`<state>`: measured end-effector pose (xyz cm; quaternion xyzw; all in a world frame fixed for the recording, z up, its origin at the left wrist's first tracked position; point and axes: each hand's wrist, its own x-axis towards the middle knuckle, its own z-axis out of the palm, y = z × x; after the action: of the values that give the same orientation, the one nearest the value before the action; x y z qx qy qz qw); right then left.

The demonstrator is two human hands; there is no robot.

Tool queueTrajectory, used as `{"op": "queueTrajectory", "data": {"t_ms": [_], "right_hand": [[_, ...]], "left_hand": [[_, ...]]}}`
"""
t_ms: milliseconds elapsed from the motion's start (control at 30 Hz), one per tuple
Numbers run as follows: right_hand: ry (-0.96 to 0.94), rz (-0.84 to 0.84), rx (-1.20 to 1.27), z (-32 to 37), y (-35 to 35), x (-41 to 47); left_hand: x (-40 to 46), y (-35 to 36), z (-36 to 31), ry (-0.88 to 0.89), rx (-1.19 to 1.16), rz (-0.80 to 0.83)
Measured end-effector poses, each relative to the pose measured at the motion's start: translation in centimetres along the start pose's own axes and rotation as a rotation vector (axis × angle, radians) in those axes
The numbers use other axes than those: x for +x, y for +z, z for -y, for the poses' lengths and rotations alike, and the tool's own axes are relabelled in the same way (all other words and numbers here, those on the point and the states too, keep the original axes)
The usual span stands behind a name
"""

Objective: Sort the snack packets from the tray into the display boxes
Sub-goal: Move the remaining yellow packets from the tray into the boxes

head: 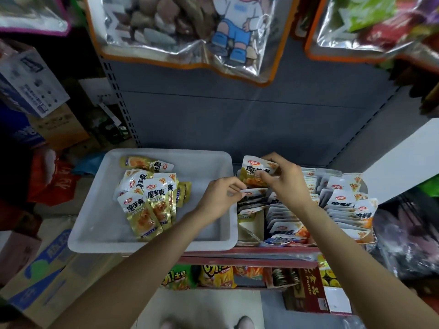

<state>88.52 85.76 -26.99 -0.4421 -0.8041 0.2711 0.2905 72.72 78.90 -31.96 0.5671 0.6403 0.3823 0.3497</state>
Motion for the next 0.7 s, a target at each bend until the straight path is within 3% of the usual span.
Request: {"op": "queueTrajectory", "data": {"t_ms": [233,400,700], "right_hand": [[-0.037,-0.004,-0.026,-0.5,0.0,0.2],[0.019,0.349,-0.358,-2.1,0.8,0.7],[-0.094,0.205,-0.374,-0.1,3.5,0.0]], "left_hand": [[0.1,0.5,0.0,0.001,0.010,-0.029],[0.1,0.7,0.2,0.020,0.060,-0.029],[-1.6,-2.7,2.3,-0.010,0.082,-0.163]]}}
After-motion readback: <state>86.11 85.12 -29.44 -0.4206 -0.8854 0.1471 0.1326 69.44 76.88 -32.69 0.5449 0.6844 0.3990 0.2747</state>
